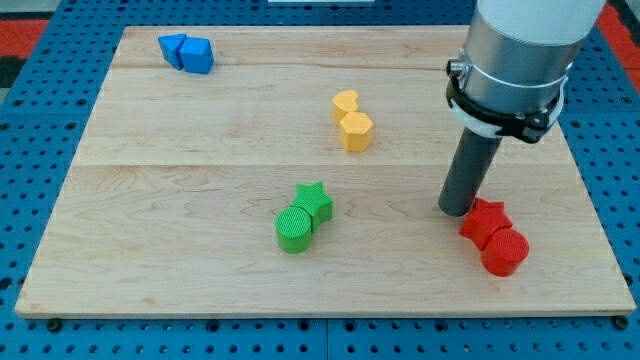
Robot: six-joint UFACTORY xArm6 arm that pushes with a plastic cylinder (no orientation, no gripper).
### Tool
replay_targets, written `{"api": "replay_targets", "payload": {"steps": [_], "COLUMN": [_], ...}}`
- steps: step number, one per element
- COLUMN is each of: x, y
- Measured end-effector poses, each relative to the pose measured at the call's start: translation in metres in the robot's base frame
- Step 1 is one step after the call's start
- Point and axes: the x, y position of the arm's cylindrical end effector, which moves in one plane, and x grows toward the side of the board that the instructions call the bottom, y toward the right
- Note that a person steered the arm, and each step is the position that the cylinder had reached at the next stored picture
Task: Place the arm at the bottom right corner of the board
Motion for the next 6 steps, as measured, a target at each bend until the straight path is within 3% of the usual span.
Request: {"api": "replay_targets", "payload": {"steps": [4, 6], "x": [-0.052, -0.057], "y": [-0.006, -0.013]}}
